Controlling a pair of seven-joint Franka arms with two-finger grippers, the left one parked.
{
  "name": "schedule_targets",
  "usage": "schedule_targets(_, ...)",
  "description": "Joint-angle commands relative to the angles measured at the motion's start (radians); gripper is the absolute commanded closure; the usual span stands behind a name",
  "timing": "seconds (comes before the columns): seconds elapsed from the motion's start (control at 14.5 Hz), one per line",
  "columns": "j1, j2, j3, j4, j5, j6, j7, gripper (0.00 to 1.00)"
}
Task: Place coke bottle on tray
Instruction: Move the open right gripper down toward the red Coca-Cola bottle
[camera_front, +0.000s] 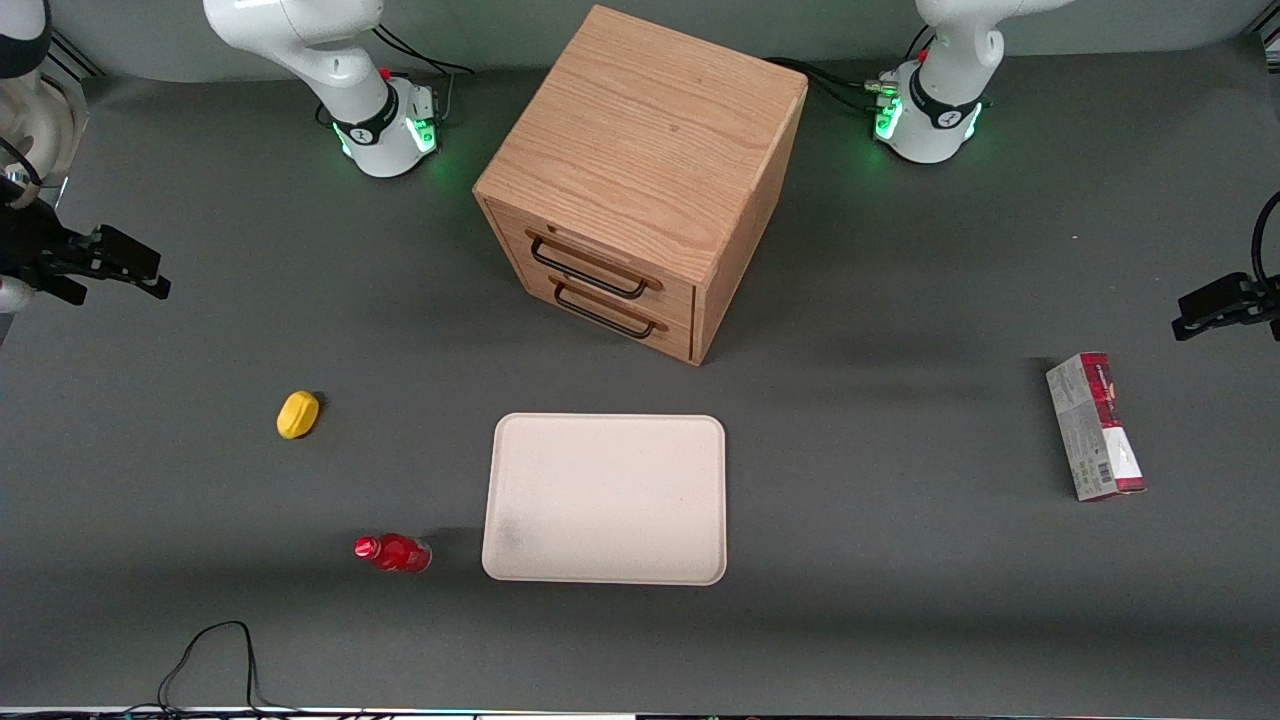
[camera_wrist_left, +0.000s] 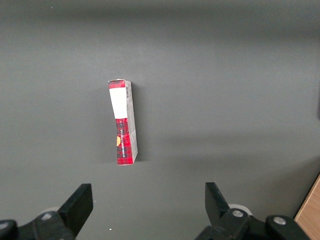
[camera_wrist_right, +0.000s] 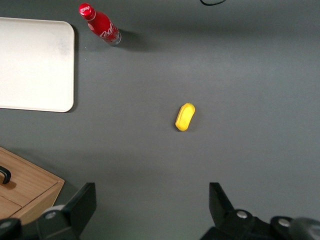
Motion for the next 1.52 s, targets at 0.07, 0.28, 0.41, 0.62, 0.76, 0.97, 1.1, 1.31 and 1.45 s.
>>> schedule_targets(0.07,0.015,-0.012,-0.01,-0.02,0.016,0.005,-0.001,0.0)
schedule_targets(0.28,0.026,-0.009,-0.006,-0.021,0.016,0.006,0.019,0.0)
schedule_targets(0.41,0.029,0.008,0.002,-0.011,0.016,0.02,0.039,0.0)
schedule_targets(0.62,0.027,0.139,0.03,0.099,0.016,0.079,0.037,0.01)
schedule_targets(0.76,0.02,0.264,0.065,0.231,0.016,0.089,0.037,0.01)
schedule_targets(0.97,0.007,0.428,0.109,0.383,0.031,0.15,0.054,0.01)
schedule_targets(1.1,0.003,0.525,0.158,0.44,0.05,0.225,0.099,0.01)
schedule_targets(1.31,-0.016,0.676,0.217,0.541,0.047,0.296,0.114,0.01)
schedule_targets(1.45,-0.026,0.747,0.241,0.566,0.044,0.352,0.103,0.01)
